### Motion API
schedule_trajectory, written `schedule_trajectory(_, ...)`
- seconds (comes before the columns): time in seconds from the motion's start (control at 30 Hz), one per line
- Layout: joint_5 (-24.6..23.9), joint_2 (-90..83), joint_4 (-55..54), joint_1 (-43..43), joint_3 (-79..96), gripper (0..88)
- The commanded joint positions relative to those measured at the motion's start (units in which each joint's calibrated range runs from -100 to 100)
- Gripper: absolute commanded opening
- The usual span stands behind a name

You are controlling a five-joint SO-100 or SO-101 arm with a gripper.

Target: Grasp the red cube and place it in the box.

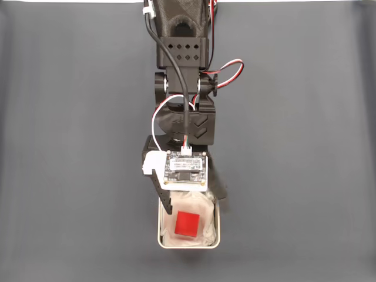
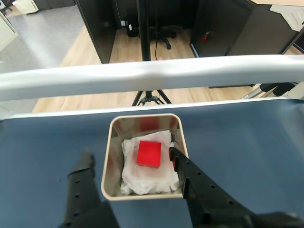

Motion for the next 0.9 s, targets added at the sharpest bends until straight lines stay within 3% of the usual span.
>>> schedule_trajectory(0.0,1.03,-9.48,-0.48,-0.09,2.34,6.4)
schedule_trajectory(0.07,0.24,-15.02,-0.40,-0.44,5.90,0.0)
schedule_trajectory(0.53,-0.98,-65.63,5.17,-3.14,48.97,0.0)
schedule_trajectory(0.77,-0.34,-89.55,14.03,-1.65,71.68,0.0)
schedule_trajectory(0.87,-1.22,-93.27,22.88,-2.29,73.24,0.0)
